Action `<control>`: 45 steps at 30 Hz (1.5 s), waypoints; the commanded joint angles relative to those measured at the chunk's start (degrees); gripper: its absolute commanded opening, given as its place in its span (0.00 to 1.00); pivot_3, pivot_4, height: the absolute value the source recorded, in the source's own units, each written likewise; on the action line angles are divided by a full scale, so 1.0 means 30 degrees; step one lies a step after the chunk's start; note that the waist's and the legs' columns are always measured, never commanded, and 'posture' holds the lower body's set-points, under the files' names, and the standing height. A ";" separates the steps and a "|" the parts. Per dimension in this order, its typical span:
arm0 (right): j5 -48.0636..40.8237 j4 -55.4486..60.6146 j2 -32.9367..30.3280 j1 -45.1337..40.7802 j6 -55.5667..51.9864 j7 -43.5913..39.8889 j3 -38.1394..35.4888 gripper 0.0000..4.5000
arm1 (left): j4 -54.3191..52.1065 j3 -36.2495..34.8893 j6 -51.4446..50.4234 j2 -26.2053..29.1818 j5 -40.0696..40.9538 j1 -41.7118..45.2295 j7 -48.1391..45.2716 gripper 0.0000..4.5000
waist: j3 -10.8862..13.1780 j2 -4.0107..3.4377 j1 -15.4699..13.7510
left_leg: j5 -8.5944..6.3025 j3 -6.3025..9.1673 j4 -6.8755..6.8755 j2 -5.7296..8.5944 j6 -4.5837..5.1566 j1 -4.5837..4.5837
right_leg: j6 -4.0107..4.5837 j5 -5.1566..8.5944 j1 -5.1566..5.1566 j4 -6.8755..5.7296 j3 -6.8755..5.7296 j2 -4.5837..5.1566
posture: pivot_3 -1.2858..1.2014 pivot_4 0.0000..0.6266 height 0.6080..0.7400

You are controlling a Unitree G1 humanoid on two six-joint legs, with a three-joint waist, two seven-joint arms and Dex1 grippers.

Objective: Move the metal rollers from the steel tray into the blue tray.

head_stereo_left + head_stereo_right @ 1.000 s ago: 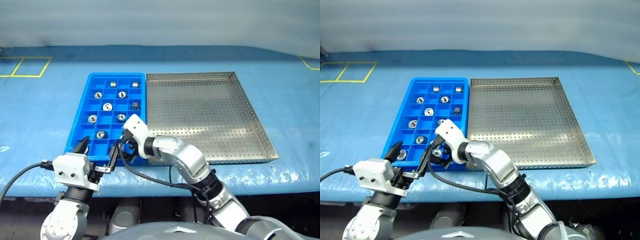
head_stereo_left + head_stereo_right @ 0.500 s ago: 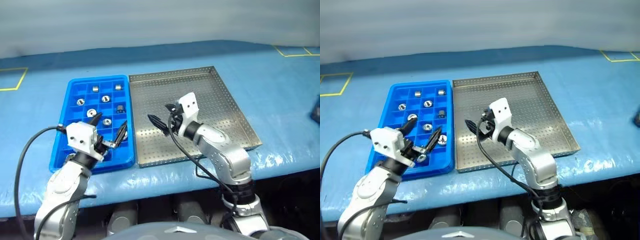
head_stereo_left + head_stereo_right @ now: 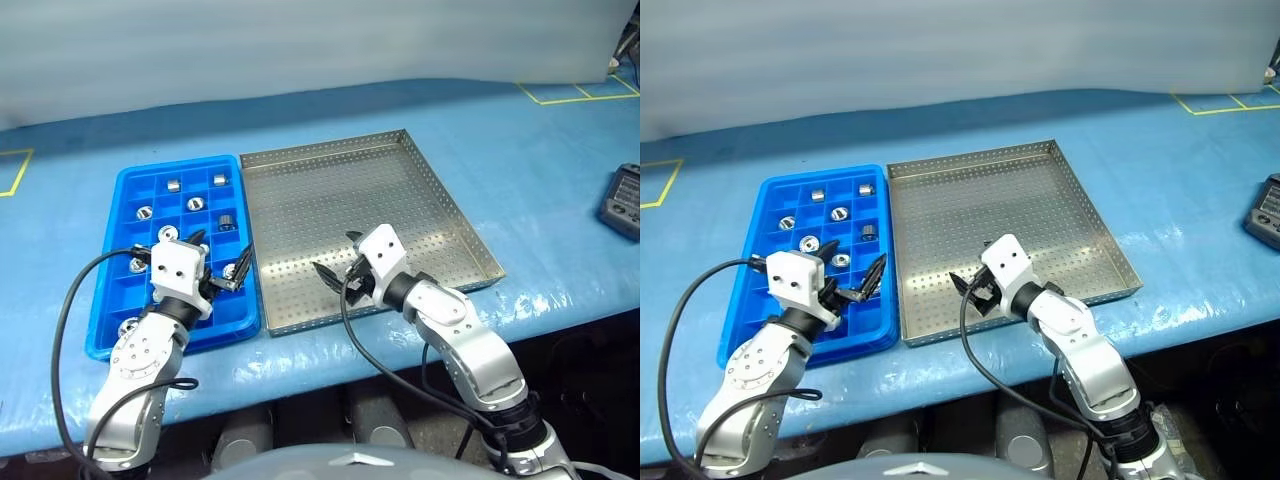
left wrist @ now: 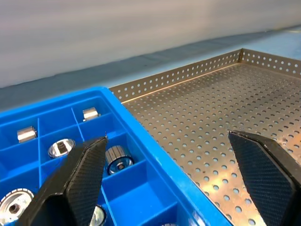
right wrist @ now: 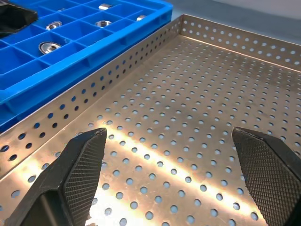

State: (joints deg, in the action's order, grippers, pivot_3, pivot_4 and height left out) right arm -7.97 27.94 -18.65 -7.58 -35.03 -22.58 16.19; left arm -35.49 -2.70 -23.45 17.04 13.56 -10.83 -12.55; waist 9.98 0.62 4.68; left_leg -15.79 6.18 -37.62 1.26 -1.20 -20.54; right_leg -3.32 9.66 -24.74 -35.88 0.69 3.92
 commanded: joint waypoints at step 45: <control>0.0950 0.0039 0.0916 0.0034 0.1646 -0.0482 0.0973 0.99 | -0.0813 -0.0037 0.0056 -0.0467 -0.1205 -0.1019 0.0410 1.00 | 0.0003 0.0005 -0.0362 | -0.0003 0.0017 -0.0005 0.0000 0.0002 0.0000 | -0.0001 -0.0001 0.0012 0.0011 -0.0008 0.0000 | 0.49 0.24 1.00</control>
State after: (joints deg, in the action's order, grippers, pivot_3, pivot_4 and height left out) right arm -4.87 25.67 -16.13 -7.58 -30.58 -23.89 19.30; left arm -35.80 -2.78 -23.60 15.85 10.06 -13.95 -11.32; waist 9.99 0.63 3.59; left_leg -15.80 6.23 -37.63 1.26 -1.19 -20.54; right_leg -3.32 9.66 -24.71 -35.85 0.66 3.92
